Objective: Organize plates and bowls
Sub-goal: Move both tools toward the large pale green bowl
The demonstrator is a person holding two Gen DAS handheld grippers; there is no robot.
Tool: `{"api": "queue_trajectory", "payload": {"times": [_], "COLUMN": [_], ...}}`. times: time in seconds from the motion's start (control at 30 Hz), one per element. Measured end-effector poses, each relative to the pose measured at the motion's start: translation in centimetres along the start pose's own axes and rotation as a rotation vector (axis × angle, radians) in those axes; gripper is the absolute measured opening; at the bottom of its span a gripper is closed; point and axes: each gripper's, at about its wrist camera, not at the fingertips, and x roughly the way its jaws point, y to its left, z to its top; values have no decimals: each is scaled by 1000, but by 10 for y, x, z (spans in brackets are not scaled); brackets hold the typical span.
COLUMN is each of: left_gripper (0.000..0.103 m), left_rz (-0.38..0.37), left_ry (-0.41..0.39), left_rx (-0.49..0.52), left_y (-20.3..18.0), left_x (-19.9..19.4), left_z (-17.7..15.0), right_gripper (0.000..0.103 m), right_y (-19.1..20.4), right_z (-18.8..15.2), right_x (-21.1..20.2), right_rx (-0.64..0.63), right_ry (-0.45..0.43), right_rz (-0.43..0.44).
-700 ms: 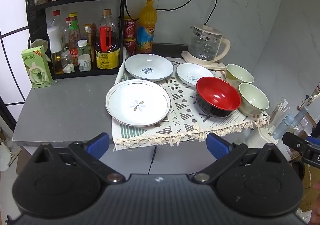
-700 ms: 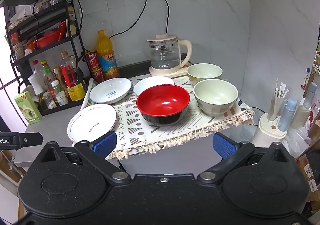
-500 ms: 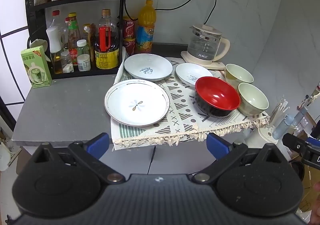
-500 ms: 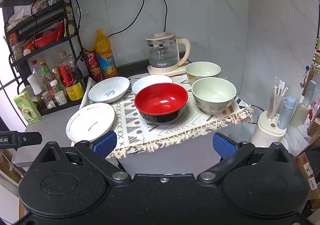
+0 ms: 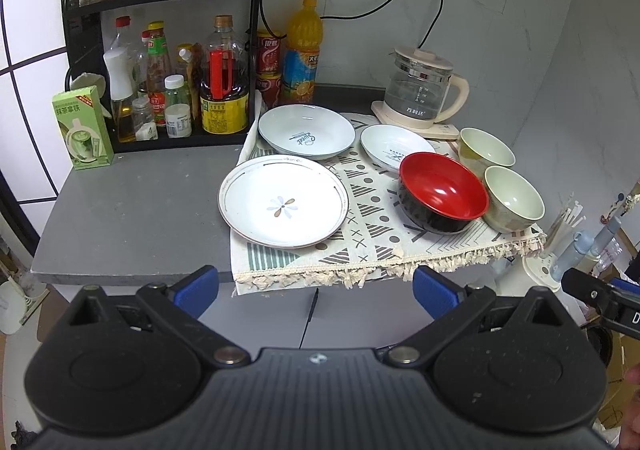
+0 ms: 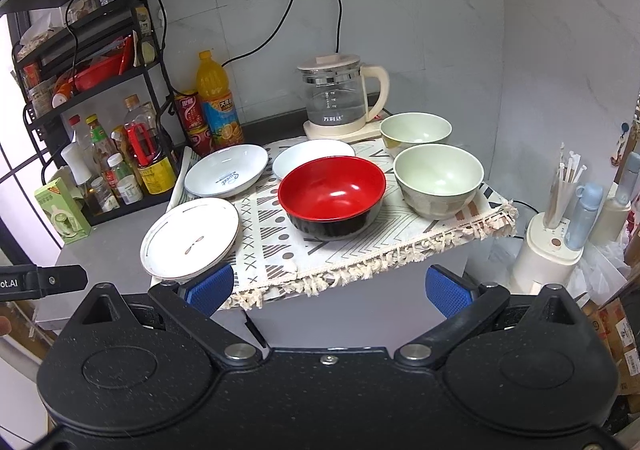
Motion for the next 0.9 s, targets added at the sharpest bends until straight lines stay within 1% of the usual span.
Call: {"api": "queue_trajectory", "payload": {"times": [0.03,0.07,0.1,0.2,0.3,0.4,0.57,0.73,0.9], "left_gripper": [102,102,102,102,102,102,102,102,102], "left_rz": [0,0,-2,-5,-3,1,19,10,2], "left_ry": [3,23,22,61,53,63,29,19,41], "left_rx": [-3,-9,-10,-30,-34,-41,-5,16,10], "left_y": [0,-1,-1,-3,-3,-4,-12,-24,-33], "left_x": [-1,-1,-2,-3,-4,-1,5,13,32], "left_z": [0,0,0,1,3,4,7,16,23], "right_gripper": [103,103,103,103,103,103,103,103,103], "right_y": [1,1,1,1,2,3,1,-5,-13], "right_z": [0,0,0,0,1,1,1,6,10], "right_x": [0,0,0,0,2,1,3,11,16], "right_rx": [-2,-2,-1,-5,0,-7,-16,-6,-15], "right_ry": [1,2,2,-2,3,4,7,17,13], "right_rz": [0,3,7,11,16,12,10,-16,-32]}}
